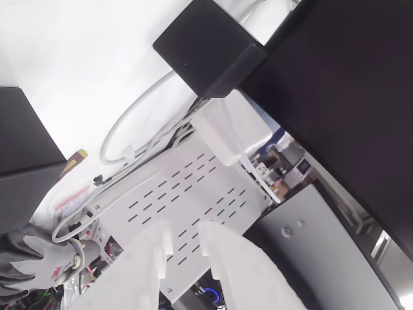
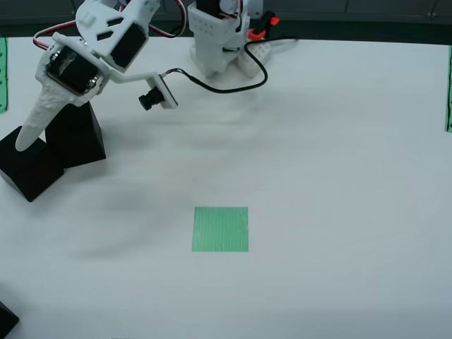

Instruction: Stack 3 Blocks on the chosen place.

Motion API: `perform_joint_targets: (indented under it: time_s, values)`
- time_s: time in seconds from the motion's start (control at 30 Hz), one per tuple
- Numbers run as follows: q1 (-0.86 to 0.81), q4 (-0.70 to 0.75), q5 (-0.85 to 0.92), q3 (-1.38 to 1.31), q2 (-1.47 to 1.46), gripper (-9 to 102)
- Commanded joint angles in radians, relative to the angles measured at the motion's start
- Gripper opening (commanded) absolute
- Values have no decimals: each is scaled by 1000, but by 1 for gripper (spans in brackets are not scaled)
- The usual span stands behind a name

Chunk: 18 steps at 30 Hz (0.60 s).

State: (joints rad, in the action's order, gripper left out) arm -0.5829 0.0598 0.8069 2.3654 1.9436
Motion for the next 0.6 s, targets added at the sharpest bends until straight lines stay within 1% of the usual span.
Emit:
perform_joint_targets:
  time_s: [0.0, 0.3, 0.57]
  values:
    - [9, 29, 5, -55, 3, 0]
    - [28, 61, 11, -106, -20, 0]
    - [61, 91, 3, -225, -147, 8]
